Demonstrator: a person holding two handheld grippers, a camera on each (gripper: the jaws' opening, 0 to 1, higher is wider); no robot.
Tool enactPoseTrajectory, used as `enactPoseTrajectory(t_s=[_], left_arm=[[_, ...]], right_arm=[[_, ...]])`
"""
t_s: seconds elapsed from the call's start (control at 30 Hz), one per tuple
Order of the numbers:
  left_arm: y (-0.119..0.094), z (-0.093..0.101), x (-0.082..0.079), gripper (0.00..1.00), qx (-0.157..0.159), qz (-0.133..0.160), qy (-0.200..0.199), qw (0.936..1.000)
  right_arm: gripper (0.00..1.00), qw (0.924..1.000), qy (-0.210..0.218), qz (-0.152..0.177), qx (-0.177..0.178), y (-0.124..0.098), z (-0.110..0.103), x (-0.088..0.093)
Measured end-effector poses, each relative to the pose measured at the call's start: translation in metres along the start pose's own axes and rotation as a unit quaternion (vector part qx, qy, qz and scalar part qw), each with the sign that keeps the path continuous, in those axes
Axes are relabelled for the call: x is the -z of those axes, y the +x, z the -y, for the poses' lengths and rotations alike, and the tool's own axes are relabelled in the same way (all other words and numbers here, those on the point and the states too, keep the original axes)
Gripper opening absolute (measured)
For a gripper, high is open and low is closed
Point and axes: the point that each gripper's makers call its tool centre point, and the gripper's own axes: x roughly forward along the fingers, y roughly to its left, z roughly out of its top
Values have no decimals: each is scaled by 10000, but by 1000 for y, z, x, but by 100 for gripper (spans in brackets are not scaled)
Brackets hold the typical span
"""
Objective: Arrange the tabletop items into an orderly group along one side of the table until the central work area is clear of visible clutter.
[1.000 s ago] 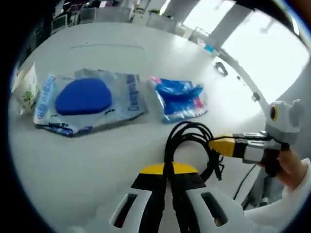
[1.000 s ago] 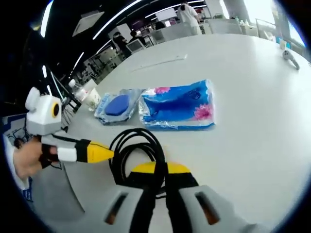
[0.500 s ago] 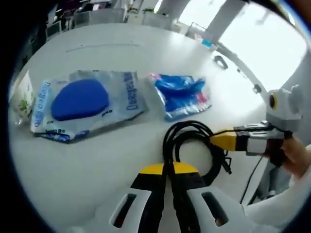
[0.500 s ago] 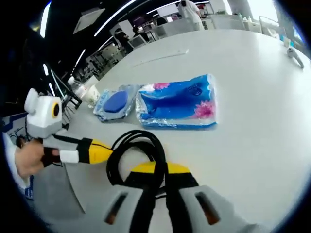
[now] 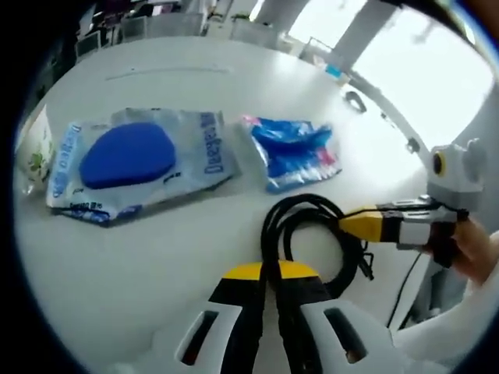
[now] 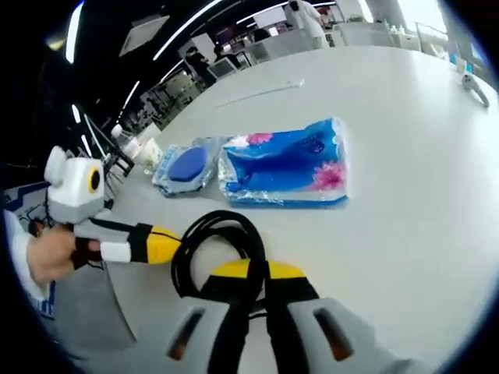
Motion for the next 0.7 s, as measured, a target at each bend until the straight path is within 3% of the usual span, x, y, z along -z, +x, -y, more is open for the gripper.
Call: enactPoseTrajectory(t_s=[0.17, 0.23, 0.27, 0.33, 0.37, 0.43, 0.47, 0.5, 0.57, 0.7], left_arm=[[0, 1, -1, 0, 46, 8, 160, 9999], [-2, -2, -4, 4, -88, 98, 438, 9990], [-4, -8, -11, 9, -325, 259, 704, 9967], [-13, -12, -13, 20, -604, 278, 1204, 9905], [-15, -10, -15, 27, -590, 337, 1315, 9890], [-19, -3, -20, 42, -399, 547, 1134, 9912], [-21, -1, -24, 54, -379, 688, 1050, 9914], [-24, -1, -31, 63, -401, 922, 986, 9900], [-30, 0, -33, 76, -426, 1074, 945, 9888], [-35, 2, -27, 84, -381, 1052, 952, 9892]], right_arm=[[4, 9999, -19, 47, 99, -1, -1, -2], [6, 9977, -632, 198, 157, -2, -2, -9], [9, 9940, -1037, 307, 130, -6, -7, -13], [20, 9933, -1031, 492, 161, -12, -13, -19], [29, 9926, -1050, 586, 176, -14, -15, -22], [43, 9897, -1232, 649, 325, -21, -15, -24], [50, 9885, -1295, 705, 337, -25, -17, -23], [55, 9880, -1310, 744, 338, -27, -19, -23], [61, 9876, -1297, 804, 359, -32, -20, -20], [65, 9888, -1252, 717, 375, -37, -22, -11]])
